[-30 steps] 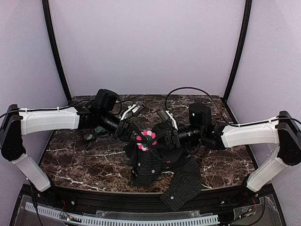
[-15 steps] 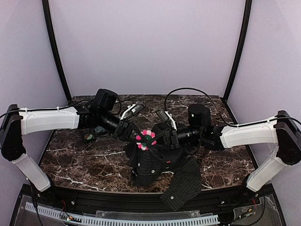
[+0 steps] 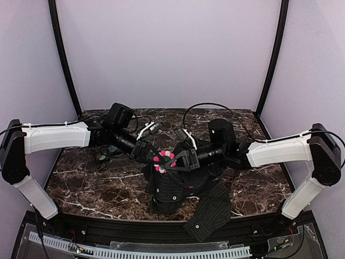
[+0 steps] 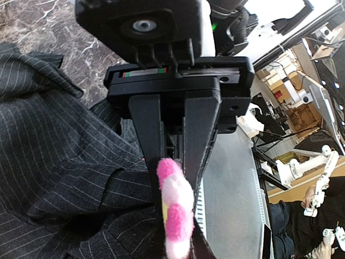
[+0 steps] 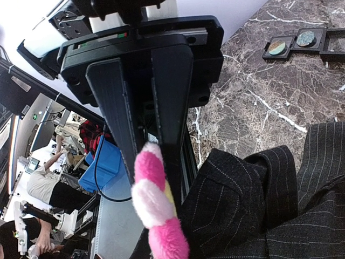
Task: Remove the brooch from the garment
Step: Pass from the left arm to the right, then open the brooch with the crumpled clothing, then pass from the left arm to the right, then pass from the right arm to the left
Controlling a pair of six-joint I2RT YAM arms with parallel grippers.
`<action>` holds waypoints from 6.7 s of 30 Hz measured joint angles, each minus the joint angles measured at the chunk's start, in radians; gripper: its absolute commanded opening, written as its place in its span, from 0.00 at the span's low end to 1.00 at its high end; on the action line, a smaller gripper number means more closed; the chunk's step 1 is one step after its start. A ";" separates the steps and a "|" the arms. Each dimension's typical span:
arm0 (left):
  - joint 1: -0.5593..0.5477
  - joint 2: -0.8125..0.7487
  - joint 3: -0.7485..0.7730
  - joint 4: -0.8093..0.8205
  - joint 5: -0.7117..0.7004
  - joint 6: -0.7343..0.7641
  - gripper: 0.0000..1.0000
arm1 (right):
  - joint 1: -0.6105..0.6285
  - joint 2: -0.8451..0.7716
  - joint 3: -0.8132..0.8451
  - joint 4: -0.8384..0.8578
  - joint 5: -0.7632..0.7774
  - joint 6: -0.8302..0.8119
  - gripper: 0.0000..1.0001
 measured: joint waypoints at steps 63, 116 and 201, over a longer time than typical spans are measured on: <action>0.014 0.005 0.063 -0.069 -0.069 0.082 0.02 | -0.038 -0.010 0.066 -0.120 -0.017 -0.120 0.00; 0.007 -0.004 0.035 -0.032 0.014 0.048 0.01 | -0.055 -0.109 0.029 -0.163 0.055 -0.143 0.46; -0.150 -0.059 -0.098 0.345 -0.645 -0.377 0.85 | 0.037 -0.188 -0.034 -0.087 0.483 -0.098 0.00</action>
